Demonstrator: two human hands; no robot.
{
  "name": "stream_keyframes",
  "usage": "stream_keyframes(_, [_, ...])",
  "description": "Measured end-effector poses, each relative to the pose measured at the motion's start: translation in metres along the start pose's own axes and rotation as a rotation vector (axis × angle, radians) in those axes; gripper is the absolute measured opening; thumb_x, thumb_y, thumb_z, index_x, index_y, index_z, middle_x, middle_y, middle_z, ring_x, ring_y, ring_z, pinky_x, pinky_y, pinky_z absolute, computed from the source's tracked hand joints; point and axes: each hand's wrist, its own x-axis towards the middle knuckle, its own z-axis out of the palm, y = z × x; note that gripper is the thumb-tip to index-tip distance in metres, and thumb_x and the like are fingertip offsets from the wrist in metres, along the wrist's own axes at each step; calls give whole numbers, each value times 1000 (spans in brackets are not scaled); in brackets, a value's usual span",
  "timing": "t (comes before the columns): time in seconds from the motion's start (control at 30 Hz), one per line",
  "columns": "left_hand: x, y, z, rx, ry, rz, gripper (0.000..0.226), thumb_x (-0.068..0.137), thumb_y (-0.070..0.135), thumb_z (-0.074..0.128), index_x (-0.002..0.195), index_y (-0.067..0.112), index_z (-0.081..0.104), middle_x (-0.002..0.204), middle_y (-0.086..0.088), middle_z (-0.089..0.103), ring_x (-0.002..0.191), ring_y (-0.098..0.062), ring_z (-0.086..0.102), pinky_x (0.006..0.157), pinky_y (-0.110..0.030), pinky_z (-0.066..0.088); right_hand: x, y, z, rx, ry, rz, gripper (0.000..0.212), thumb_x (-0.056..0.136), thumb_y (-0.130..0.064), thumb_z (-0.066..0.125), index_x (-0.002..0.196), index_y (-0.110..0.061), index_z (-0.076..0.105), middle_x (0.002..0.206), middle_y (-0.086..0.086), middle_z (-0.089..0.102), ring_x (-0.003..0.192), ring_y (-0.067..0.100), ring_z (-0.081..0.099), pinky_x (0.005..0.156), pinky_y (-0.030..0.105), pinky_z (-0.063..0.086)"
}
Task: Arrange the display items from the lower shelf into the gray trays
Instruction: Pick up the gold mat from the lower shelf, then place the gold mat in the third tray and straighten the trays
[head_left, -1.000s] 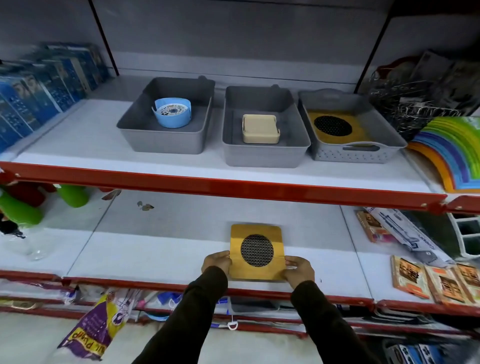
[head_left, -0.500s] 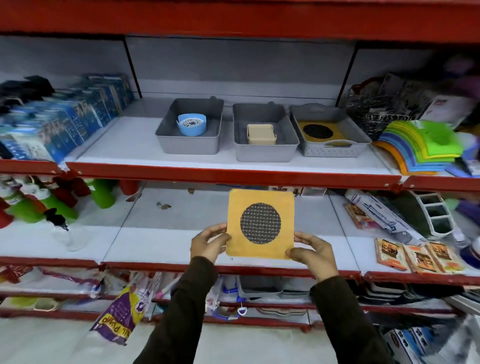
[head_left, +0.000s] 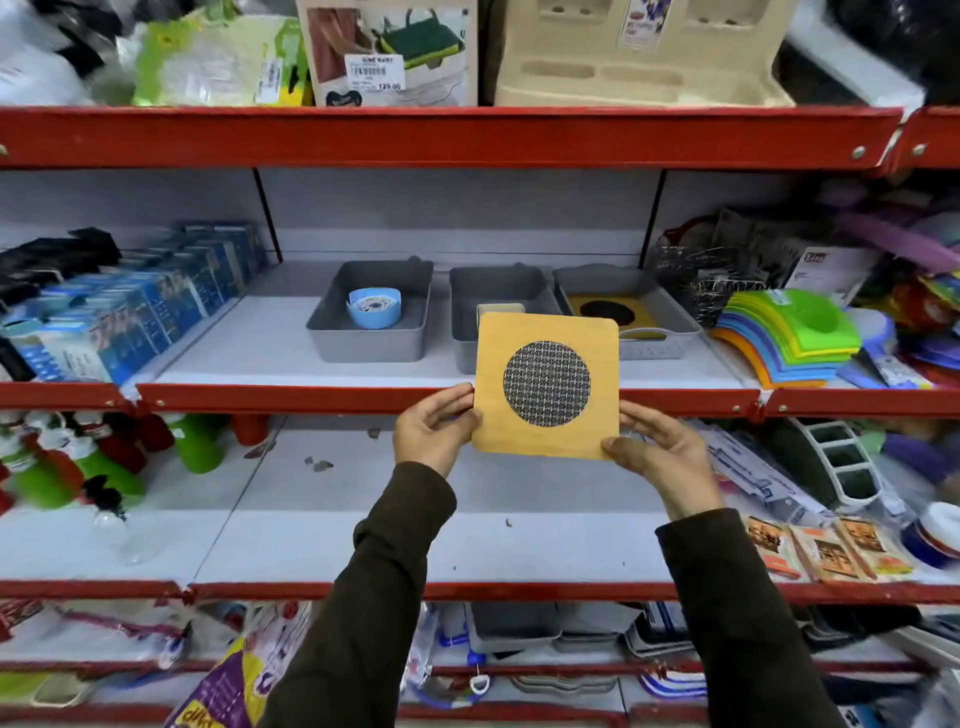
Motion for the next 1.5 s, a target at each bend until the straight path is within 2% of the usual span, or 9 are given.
stream_keyframes(0.13, [37, 31, 60, 13, -95, 66, 56, 81, -21, 58, 134, -5, 52, 118, -18, 67, 84, -12, 66, 69, -13, 57, 50, -34, -34, 65, 99, -60, 45, 75, 10, 72, 117, -6, 68, 103, 8, 72, 80, 16, 68, 56, 19, 54])
stream_keyframes(0.27, [92, 48, 139, 101, -119, 13, 59, 82, -15, 58, 138, 2, 48, 128, -18, 64, 112, -26, 64, 81, -25, 56, 120, -63, -71, -66, 175, -86, 39, 79, 2, 72, 116, -7, 67, 99, 5, 71, 59, -7, 67, 46, 13, 51])
stream_keyframes(0.47, [155, 37, 214, 511, -65, -71, 40, 87, 6, 61, 126, 4, 61, 134, -16, 61, 123, -32, 58, 109, -36, 45, 226, -77, -94, -285, 238, -15, 16, 82, 17, 59, 84, 4, 68, 55, 5, 67, 39, 7, 55, 46, 17, 45])
stream_keyframes(0.57, [164, 26, 229, 562, -16, -32, 33, 86, 9, 62, 118, 4, 68, 128, -17, 65, 119, -33, 61, 107, -36, 47, 259, -73, -95, -491, 252, -24, 15, 79, 9, 64, 88, 2, 74, 63, 10, 68, 27, -1, 50, 38, 15, 46])
stream_keyframes(0.77, [178, 19, 235, 640, 136, 34, 22, 92, 25, 58, 101, 11, 73, 113, -14, 71, 108, -35, 64, 101, -34, 49, 270, -64, -84, -819, 164, -114, 19, 83, -29, 71, 87, -12, 80, 90, 14, 77, 88, 28, 71, 87, 39, 57])
stream_keyframes(1.13, [195, 39, 192, 565, -21, 170, 32, 80, -10, 57, 104, 5, 73, 107, -13, 75, 101, -25, 70, 100, -34, 54, 254, -86, -31, -912, 63, -214, 7, 80, -19, 71, 84, -25, 74, 93, 2, 78, 92, 21, 72, 97, 40, 54])
stream_keyframes(1.2, [199, 50, 162, 692, 61, 242, 32, 83, -4, 57, 107, 9, 73, 110, -11, 74, 102, -21, 69, 98, -19, 48, 251, -88, -3, -858, 7, -256, 7, 80, -22, 73, 83, -28, 73, 93, -3, 77, 92, 16, 71, 97, 37, 54])
stream_keyframes(1.33, [212, 73, 72, 1016, 177, 358, 36, 84, 7, 60, 117, 18, 71, 116, -13, 73, 111, -35, 65, 95, -35, 52, 242, -82, 84, -761, -179, -349, 21, 83, -9, 68, 102, -13, 74, 108, 7, 75, 104, 24, 69, 100, 38, 52])
stream_keyframes(1.5, [241, 82, -35, 1244, 230, 163, 32, 88, 8, 58, 118, 4, 68, 121, -25, 66, 115, -39, 61, 98, -39, 49, 222, -67, 204, -870, -378, -496, 40, 89, 2, 48, 116, -18, 70, 123, 6, 69, 114, 22, 62, 104, 24, 42])
